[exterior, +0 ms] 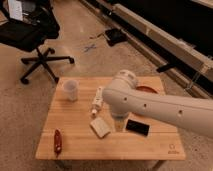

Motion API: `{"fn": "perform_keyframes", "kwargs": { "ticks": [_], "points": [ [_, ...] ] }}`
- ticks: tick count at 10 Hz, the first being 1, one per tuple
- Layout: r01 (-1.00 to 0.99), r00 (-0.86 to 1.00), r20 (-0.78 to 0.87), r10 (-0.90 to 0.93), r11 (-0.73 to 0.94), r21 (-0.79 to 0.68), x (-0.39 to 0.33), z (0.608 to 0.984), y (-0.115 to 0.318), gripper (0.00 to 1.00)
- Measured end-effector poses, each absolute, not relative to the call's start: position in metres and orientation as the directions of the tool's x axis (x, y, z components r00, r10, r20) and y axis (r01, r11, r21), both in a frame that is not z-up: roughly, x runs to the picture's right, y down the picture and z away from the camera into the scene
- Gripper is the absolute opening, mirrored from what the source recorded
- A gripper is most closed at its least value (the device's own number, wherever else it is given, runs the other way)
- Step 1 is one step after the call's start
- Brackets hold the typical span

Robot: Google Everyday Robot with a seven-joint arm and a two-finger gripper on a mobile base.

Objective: Move the arm in a circular motion

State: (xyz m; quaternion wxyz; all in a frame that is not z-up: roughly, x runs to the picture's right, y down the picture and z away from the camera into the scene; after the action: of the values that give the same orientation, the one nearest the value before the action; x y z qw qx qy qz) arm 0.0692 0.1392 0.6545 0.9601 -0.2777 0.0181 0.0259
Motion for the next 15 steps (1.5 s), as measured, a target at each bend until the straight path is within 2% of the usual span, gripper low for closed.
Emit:
{"fn": "perform_keyframes", "kwargs": {
  "ticks": [2, 5, 9, 15],
  "points": [
    [-0.096, 0.995, -0.069, 0.070, 0.843, -0.530, 0.080, 0.651, 0.140, 0.65],
    [-0.194, 0.980, -0.143, 0.140, 0.836, -0.514, 0.135, 0.654, 0.132, 0.65],
    [-0.305, 0.948, -0.230, 0.219, 0.829, -0.469, 0.214, 0.684, 0.086, 0.65],
    [-0.280, 0.952, -0.244, 0.184, 0.846, -0.453, 0.207, 0.739, 0.013, 0.65]
  ]
}}
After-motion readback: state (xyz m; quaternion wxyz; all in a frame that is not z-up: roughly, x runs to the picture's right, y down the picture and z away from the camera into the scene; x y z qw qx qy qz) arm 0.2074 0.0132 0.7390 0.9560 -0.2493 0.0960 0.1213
